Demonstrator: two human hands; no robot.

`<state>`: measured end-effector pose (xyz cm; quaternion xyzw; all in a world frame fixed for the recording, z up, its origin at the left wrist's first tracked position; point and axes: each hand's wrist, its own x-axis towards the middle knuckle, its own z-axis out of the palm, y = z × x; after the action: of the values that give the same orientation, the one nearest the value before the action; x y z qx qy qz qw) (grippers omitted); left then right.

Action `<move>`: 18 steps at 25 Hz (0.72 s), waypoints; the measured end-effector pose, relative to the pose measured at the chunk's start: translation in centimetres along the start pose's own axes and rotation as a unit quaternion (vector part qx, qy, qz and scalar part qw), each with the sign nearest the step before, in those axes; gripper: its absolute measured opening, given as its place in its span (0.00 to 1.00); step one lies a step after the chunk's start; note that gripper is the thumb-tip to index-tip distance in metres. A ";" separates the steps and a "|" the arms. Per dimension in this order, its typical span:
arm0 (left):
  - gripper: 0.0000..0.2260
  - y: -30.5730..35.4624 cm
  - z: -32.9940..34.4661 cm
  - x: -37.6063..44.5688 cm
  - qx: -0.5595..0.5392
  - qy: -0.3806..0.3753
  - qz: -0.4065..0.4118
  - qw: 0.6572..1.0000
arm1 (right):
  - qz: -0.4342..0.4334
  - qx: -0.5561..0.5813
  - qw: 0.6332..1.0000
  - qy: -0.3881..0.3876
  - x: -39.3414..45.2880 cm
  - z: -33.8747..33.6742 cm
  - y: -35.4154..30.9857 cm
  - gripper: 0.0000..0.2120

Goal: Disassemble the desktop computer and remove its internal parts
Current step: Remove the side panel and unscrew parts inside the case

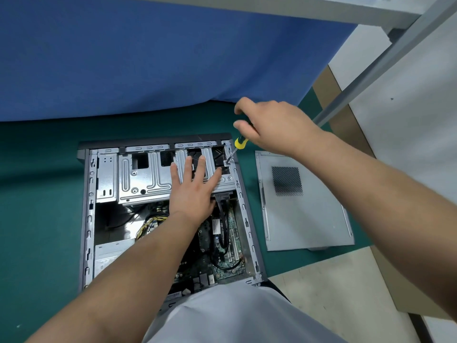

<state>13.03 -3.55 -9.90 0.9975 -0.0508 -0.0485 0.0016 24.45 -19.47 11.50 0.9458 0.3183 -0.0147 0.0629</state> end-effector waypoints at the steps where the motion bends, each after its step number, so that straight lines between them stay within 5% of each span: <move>1: 0.40 0.0 0.0 0.0 0.000 0.001 0.001 1.000 | -0.026 0.073 0.997 -0.021 0.0 -0.1 0.2 0.16; 4: 0.40 0.0 0.1 0.0 -0.002 0.005 0.001 1.000 | 0.001 0.175 0.982 -0.074 0.1 -0.3 0.3 0.17; 7: 0.41 0.0 0.1 0.0 0.000 0.008 0.002 1.000 | 0.100 0.007 0.995 -0.004 0.4 0.2 -0.3 0.21; 11: 0.41 0.0 0.1 0.0 0.003 0.007 0.002 1.000 | -0.002 0.107 0.994 -0.036 0.4 -0.1 -0.4 0.13; 15: 0.41 0.0 0.1 0.0 0.005 0.008 0.001 1.000 | 0.074 -0.012 0.997 0.021 0.3 0.1 -0.7 0.20; 18: 0.42 0.0 0.1 0.0 0.004 0.008 0.002 1.000 | 0.008 0.078 0.996 -0.035 0.3 0.2 -0.5 0.15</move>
<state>13.06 -3.51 -10.05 0.9978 -0.0527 -0.0406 -0.0022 24.39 -18.97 11.29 0.9492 0.3063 -0.0722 -0.0003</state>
